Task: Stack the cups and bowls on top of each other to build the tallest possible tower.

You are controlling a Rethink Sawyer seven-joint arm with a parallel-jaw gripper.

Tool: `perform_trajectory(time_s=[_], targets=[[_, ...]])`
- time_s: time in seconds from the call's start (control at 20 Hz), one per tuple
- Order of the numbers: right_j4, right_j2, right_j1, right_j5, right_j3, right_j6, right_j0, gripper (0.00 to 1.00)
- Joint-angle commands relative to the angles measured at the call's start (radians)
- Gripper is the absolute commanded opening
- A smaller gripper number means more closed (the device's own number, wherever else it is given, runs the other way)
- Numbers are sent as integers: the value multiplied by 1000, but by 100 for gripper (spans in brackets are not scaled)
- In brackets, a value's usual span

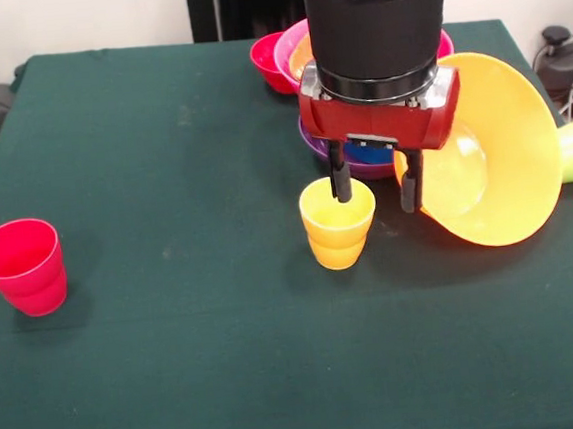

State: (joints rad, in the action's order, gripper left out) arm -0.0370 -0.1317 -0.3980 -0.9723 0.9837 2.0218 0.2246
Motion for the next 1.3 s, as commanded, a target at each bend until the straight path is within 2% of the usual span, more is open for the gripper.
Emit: perform_trajectory(time_s=[0.05,0.5,1.1,1.3], targets=[[-47,-19,0,67,132,12,-21,100],[-58,-16,27,117,131,5,-18,100],[-63,-12,67,241,179,37,-20,100],[-49,-12,72,223,193,39,-20,100]])
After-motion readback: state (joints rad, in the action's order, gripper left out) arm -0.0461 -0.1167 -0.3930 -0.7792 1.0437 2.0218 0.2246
